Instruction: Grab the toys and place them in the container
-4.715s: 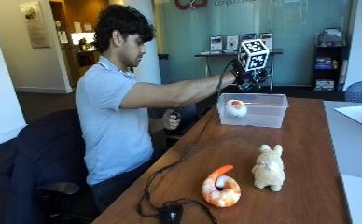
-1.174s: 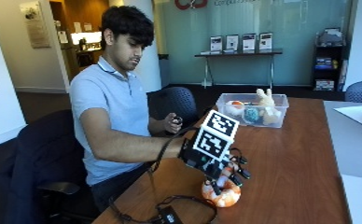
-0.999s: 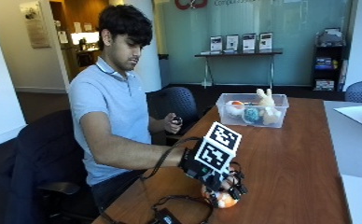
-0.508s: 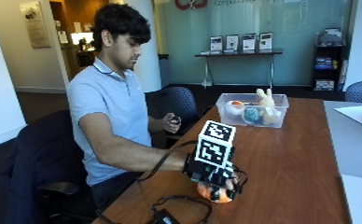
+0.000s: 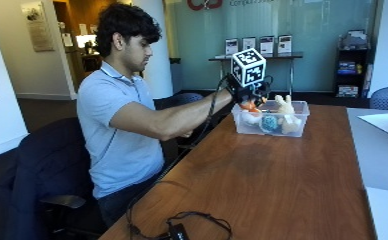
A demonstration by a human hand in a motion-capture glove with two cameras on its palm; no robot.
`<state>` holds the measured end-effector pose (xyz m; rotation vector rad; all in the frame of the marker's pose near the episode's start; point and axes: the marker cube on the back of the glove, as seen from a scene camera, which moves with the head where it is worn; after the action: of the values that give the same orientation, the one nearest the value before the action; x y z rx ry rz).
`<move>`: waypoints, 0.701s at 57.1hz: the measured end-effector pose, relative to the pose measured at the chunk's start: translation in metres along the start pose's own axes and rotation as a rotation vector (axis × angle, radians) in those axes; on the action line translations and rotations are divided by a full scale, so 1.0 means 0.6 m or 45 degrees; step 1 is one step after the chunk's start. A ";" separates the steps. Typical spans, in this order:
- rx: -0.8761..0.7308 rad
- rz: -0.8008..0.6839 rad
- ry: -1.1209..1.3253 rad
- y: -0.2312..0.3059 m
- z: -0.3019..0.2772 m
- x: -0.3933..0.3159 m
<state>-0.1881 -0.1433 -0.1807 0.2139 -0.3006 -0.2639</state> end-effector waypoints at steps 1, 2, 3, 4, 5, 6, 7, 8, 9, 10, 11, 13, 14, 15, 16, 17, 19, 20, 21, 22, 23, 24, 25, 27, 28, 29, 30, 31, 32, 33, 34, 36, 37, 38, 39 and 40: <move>-0.005 -0.023 -0.007 -0.011 0.004 -0.020; -0.011 -0.044 -0.006 -0.022 0.010 -0.039; -0.018 -0.065 -0.002 -0.033 0.015 -0.057; -0.024 -0.085 0.003 -0.042 0.020 -0.074; -0.030 -0.105 0.006 -0.050 0.023 -0.089; -0.038 -0.124 0.007 -0.057 0.026 -0.102; -0.047 -0.141 0.008 -0.064 0.029 -0.115; -0.056 -0.156 0.010 -0.070 0.033 -0.128; -0.066 -0.171 0.011 -0.077 0.038 -0.141; -0.075 -0.185 0.012 -0.084 0.044 -0.154; -0.083 -0.199 0.012 -0.090 0.049 -0.165; -0.097 -0.221 0.016 -0.100 0.060 -0.185; -0.102 -0.231 0.019 -0.104 0.066 -0.195; -0.105 -0.240 0.022 -0.108 0.071 -0.203; -0.108 -0.250 0.024 -0.112 0.078 -0.211; -0.112 -0.258 0.025 -0.116 0.084 -0.218; -0.121 -0.269 0.022 -0.120 0.096 -0.227; -0.126 -0.271 0.019 -0.122 0.101 -0.229; -0.129 -0.271 0.015 -0.123 0.106 -0.229; -0.132 -0.267 0.012 -0.124 0.110 -0.229; -0.134 -0.261 0.010 -0.126 0.115 -0.228; -0.139 -0.251 0.008 -0.127 0.120 -0.227; -0.149 -0.237 0.005 -0.128 0.125 -0.226; -0.201 -0.200 -0.006 -0.130 0.137 -0.223; -0.244 -0.181 -0.012 -0.130 0.144 -0.220; -0.293 -0.166 -0.017 -0.129 0.149 -0.217; -0.340 -0.154 -0.019 -0.127 0.153 -0.211; -0.380 -0.145 -0.018 -0.124 0.155 -0.205; -0.411 -0.135 -0.013 -0.121 0.155 -0.197; -0.432 -0.126 -0.004 -0.118 0.156 -0.190; -0.445 -0.117 0.008 -0.115 0.156 -0.183; -0.453 -0.107 0.028 -0.109 0.156 -0.172; -0.449 -0.105 0.032 -0.106 0.155 -0.168; -0.442 -0.105 0.033 -0.102 0.154 -0.163; -0.433 -0.105 0.032 -0.098 0.153 -0.158; -0.423 -0.105 0.032 -0.094 0.151 -0.153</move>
<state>-0.3140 -0.1855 -0.1339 -0.0988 -0.2195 -0.3874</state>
